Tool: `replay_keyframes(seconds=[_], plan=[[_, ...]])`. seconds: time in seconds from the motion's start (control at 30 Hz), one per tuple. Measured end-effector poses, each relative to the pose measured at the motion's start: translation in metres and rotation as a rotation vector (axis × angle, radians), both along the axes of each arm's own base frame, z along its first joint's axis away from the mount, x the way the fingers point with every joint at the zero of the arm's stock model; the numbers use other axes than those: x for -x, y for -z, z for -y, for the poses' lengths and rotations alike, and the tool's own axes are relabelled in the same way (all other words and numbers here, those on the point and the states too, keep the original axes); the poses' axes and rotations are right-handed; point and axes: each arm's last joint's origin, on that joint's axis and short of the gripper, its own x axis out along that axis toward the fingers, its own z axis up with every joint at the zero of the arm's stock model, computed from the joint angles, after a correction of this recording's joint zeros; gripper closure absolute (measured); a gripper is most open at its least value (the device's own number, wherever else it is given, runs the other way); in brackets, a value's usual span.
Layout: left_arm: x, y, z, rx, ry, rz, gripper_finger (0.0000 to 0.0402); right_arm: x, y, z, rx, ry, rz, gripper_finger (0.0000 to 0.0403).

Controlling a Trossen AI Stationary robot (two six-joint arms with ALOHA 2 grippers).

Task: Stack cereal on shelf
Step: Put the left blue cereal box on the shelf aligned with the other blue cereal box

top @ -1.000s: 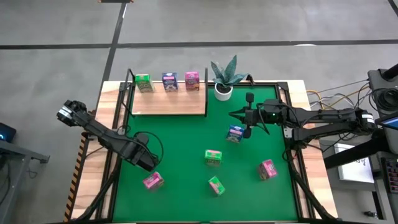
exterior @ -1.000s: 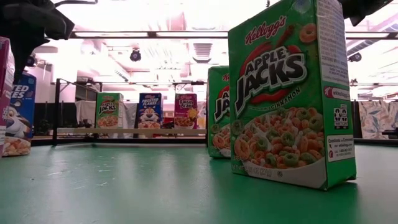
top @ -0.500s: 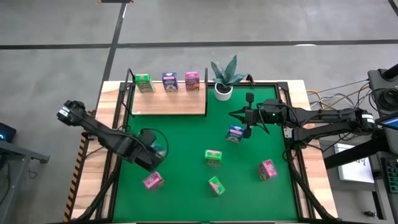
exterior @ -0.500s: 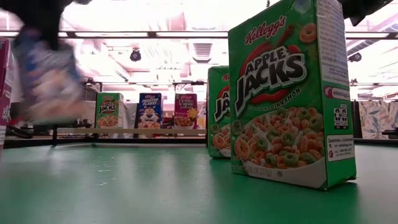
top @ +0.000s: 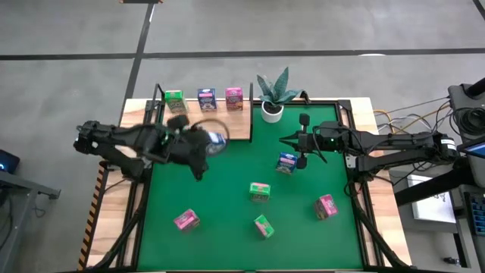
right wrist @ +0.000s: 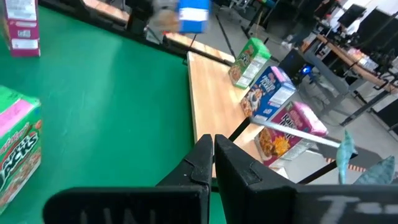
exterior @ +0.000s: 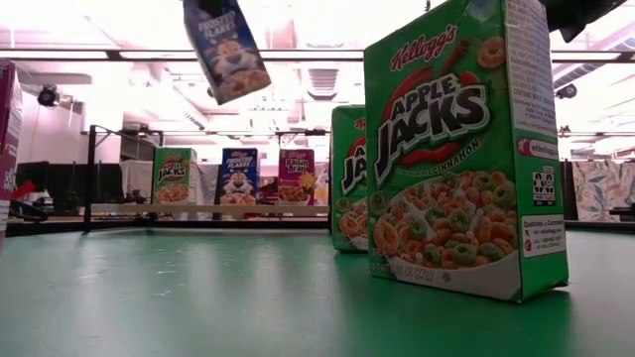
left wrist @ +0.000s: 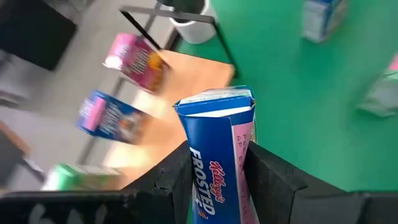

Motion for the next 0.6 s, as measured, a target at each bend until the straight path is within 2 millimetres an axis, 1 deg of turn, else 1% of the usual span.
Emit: replay_keyframes(seconds=[0.1,0.23,0.3,0.43,0.53,0.6], plan=[[-0.003,0.0,-0.025,-0.08,0.043,-0.11,0.0284,0.0,0.001,0.0,-0.009,0.002,-0.007,0.0394],[-0.003,0.005,-0.061,-0.158,0.088,-0.28,0.0284,0.001,0.002,0.0,-0.026,0.007,-0.022,0.0394],[-0.003,0.007,-0.081,-0.131,0.11,-0.317,0.0284,0.001,0.003,0.0,-0.031,0.009,-0.031,0.0394],[-0.005,0.011,-0.12,-0.008,0.2,-0.289,0.0284,0.001,0.004,0.0,-0.051,0.015,-0.033,0.0394],[-0.006,0.015,-0.144,0.045,0.261,-0.27,0.0285,0.0,0.006,0.0,-0.06,0.018,-0.04,0.0394],[-0.006,0.02,-0.157,0.066,0.28,-0.293,0.0285,-0.002,0.007,0.0,-0.062,0.018,-0.048,0.0394]])
